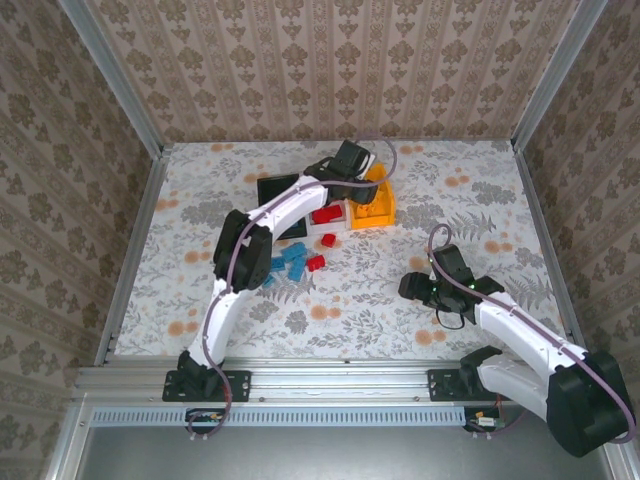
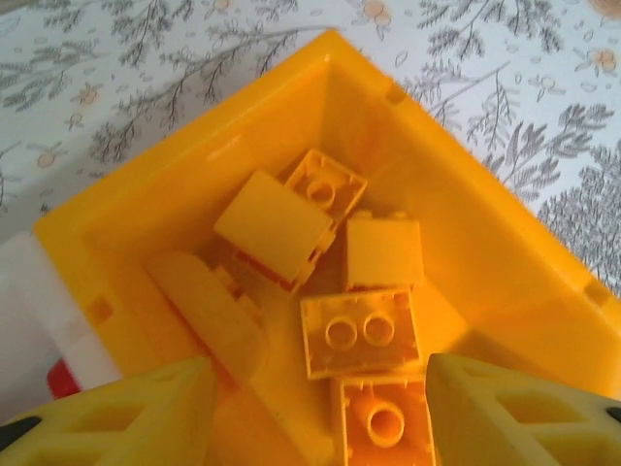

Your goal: Sort the legos into containers by color

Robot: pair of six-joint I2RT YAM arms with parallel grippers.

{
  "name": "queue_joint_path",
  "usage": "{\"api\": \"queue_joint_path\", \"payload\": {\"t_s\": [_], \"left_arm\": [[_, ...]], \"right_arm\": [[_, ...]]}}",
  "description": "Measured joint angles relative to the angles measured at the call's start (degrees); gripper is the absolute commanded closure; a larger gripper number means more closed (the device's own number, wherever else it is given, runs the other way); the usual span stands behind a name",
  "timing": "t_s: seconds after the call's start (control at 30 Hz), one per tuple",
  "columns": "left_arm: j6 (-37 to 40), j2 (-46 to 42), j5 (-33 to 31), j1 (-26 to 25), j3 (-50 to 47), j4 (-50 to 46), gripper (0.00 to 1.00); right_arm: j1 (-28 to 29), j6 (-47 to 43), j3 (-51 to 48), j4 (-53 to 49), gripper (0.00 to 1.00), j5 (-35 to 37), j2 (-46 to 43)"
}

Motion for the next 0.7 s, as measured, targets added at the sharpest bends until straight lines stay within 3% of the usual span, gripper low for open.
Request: {"api": "queue_joint_path", "payload": {"t_s": [0.1, 0.3, 0.47, 0.7], "left_arm": [[-0.02, -6.54, 0.0, 0.0, -7.82, 1.55, 0.36], [-0.31, -26.4, 0.04, 0.52, -24.92, 4.76, 0.31], [-2.73, -42.86, 1.14, 3.69, -40.79, 5.75, 0.27], [-5.9, -57.42, 4.22, 11.06, -56.72, -1.16, 0.16]], "right_arm": [[1.62, 0.11, 0.81, 0.0, 0.28, -0.2, 1.55], [10.1, -0.92, 9.2, -0.09, 0.22, -0.35, 11.67], [17.62, -3.19, 22.73, -0.57, 0.18, -0.11, 27.19], [23.69, -6.08, 42.49, -4.22, 0.17, 0.55, 45.35]]}}
